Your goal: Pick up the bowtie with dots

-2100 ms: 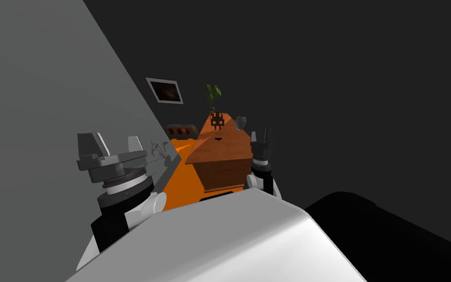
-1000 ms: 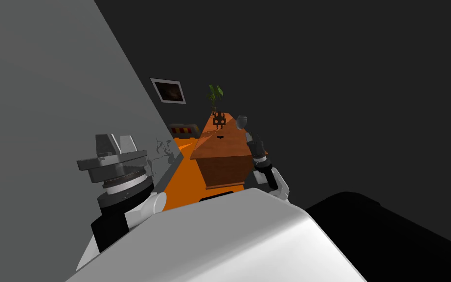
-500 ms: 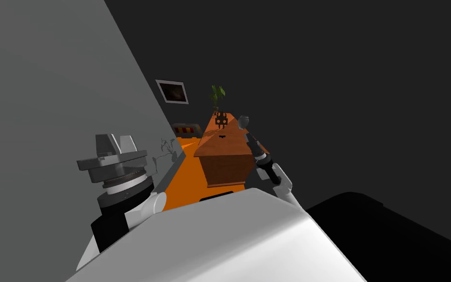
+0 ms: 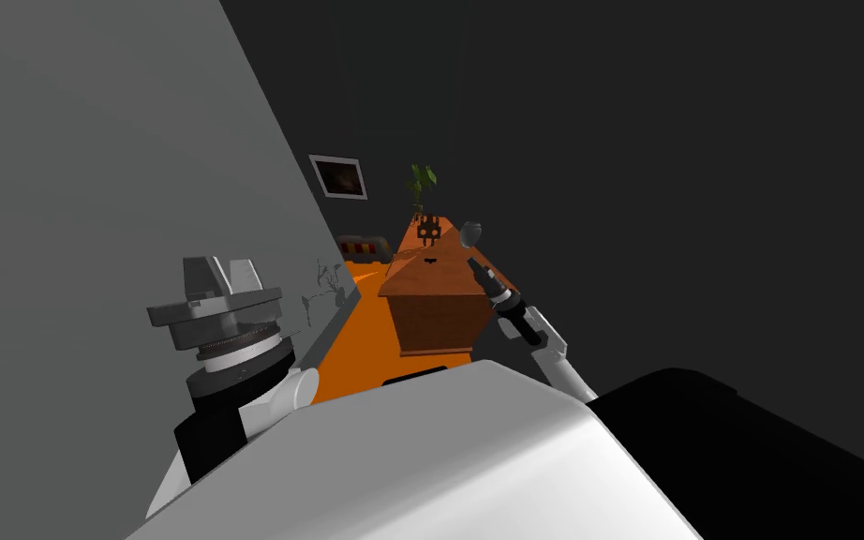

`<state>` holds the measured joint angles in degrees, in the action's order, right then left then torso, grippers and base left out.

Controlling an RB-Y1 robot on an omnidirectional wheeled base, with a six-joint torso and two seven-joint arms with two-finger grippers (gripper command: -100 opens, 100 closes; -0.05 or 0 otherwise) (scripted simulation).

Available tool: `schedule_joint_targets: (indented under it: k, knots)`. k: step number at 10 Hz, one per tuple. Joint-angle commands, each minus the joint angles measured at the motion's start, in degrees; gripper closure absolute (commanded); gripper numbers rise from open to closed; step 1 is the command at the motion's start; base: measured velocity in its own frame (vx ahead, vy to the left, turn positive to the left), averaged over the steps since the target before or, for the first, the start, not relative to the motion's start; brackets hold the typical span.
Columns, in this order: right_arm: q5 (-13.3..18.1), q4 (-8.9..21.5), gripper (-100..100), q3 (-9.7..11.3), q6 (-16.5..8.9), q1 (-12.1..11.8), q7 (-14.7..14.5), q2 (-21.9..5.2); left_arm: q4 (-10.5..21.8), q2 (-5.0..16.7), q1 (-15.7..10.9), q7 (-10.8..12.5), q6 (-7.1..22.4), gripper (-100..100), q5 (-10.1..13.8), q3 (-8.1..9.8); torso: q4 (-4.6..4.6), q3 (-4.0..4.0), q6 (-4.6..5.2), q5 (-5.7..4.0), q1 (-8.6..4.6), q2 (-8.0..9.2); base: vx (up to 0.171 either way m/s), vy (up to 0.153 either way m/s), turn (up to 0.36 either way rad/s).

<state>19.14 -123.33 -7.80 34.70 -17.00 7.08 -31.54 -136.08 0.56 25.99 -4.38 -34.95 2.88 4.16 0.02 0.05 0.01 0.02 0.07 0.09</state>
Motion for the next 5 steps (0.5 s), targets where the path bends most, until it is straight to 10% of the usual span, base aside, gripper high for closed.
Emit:
schedule_joint_targets:
  k: [1, 5]
  knots:
    - [1.7, 2.1, -100, -1.0, -0.1, 0.7, 0.6, -2.9, 0.0, 0.0, 0.0, 0.0, 0.0, 0, 0.0, 0.00, 0.00, 0.00, 0.00, 0.00, 0.00, 0.00, -0.028, 0.028, 0.098]
    - [4.8, 6.0, -100, -2.6, -0.2, 1.5, 1.8, -8.9, 0.0, 0.0, 0.0, 0.0, 0.0, 0, 0.0, 0.00, -0.01, -0.02, 0.00, 0.01, 0.01, -0.03, -0.020, 0.030, 0.086]
